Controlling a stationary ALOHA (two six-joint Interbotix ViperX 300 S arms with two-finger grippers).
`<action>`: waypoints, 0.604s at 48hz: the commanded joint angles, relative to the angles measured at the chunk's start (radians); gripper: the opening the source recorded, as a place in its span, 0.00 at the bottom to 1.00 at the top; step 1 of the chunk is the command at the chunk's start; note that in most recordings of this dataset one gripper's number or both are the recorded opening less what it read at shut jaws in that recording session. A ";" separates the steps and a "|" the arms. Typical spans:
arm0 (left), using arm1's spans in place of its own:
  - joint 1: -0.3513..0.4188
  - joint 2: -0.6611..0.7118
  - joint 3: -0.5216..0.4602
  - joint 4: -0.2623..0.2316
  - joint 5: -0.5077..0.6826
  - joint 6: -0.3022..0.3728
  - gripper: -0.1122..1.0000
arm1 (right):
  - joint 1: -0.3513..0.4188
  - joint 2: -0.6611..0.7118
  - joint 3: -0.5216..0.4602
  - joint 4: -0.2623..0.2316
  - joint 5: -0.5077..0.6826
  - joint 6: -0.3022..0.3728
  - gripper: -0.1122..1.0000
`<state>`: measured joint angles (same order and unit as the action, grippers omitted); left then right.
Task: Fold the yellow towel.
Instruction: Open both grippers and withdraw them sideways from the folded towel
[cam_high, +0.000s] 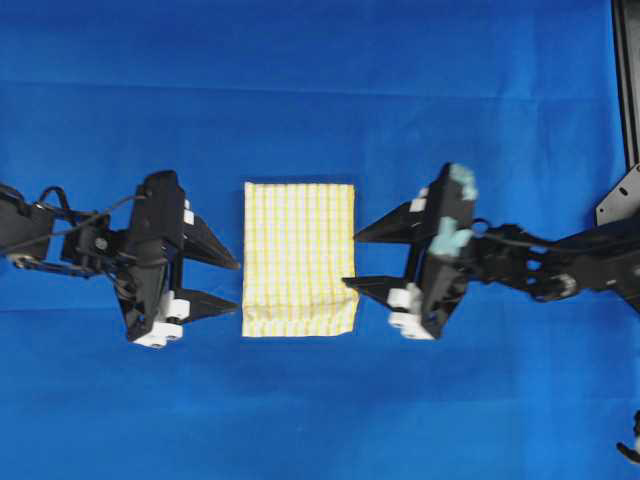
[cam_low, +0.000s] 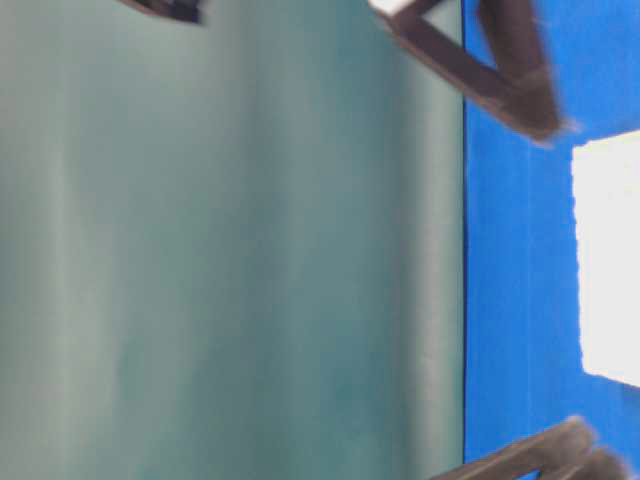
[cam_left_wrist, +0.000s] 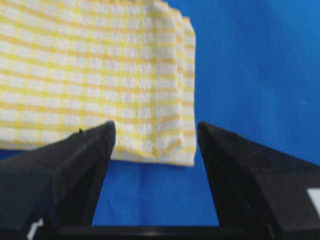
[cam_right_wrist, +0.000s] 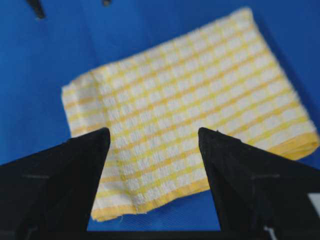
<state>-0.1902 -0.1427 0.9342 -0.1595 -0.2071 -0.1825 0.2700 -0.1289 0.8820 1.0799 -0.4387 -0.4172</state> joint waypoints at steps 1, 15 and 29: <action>0.011 -0.080 0.008 0.006 0.020 0.008 0.64 | 0.002 -0.087 0.014 -0.003 -0.012 -0.032 0.75; 0.051 -0.377 0.164 0.008 0.028 0.086 0.64 | -0.012 -0.391 0.189 0.000 -0.012 -0.161 0.75; 0.089 -0.741 0.310 0.009 0.074 0.179 0.64 | -0.012 -0.683 0.337 0.002 0.021 -0.322 0.75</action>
<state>-0.1089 -0.8237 1.2349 -0.1534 -0.1442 -0.0261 0.2562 -0.7593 1.2011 1.0815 -0.4218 -0.7056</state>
